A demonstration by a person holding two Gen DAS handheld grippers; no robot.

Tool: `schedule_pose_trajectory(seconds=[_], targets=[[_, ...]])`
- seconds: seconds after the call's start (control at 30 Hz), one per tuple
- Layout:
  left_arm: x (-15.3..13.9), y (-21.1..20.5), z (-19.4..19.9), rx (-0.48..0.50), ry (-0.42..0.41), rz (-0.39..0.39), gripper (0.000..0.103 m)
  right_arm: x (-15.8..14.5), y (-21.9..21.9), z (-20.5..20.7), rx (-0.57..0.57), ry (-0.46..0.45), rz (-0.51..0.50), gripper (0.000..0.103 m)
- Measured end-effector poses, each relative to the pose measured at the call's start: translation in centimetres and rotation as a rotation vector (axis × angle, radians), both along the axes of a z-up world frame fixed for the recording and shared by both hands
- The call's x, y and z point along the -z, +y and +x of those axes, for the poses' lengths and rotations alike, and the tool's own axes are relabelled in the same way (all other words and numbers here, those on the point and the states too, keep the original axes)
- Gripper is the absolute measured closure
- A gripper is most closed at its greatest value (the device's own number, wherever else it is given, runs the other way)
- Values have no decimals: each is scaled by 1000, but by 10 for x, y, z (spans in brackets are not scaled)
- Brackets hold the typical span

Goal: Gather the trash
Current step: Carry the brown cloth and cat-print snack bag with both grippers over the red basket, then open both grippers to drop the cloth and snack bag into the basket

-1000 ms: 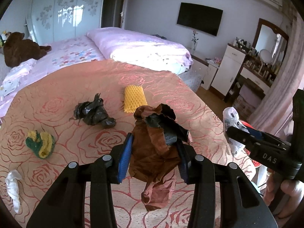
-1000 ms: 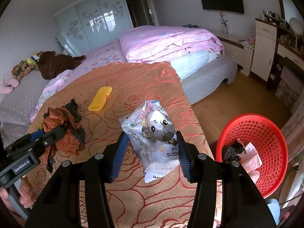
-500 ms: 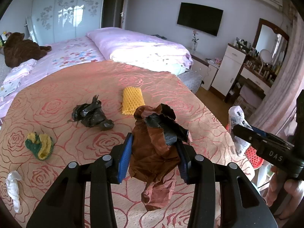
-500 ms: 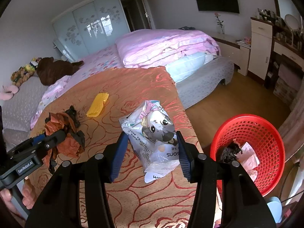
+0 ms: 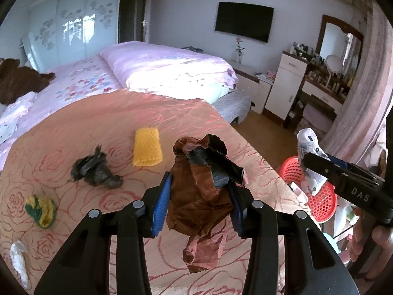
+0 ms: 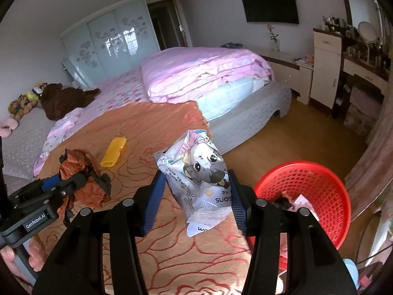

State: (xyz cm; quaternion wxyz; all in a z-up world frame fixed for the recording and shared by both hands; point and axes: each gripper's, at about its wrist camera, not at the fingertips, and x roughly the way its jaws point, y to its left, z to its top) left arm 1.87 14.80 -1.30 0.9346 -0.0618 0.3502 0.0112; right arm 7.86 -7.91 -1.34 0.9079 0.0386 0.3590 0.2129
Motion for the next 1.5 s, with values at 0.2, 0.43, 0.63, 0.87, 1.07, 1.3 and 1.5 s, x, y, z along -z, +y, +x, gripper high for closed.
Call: schedule_pose_trajectory(seconds=[0.2, 0.43, 0.63, 0.87, 1.07, 1.3, 1.5], targets=[[0, -20, 13, 42, 12, 9, 62, -1, -19, 6, 32, -2, -16, 54], [-1, -45, 30, 102, 27, 13, 62, 0, -47, 12, 93, 1, -46, 54], [-4, -74, 48, 173, 37, 5, 62, 2, -76, 14, 153, 5, -70, 54], [4, -108, 74, 278, 79, -43, 62, 15, -116, 21, 242, 48, -77, 54], [20, -144, 88, 360, 130, -46, 62, 29, -142, 28, 310, 89, -64, 54], [36, -177, 99, 413, 172, -37, 62, 46, -155, 36, 351, 150, -59, 54], [45, -182, 107, 439, 201, -52, 57, 57, -160, 39, 376, 187, -55, 53]])
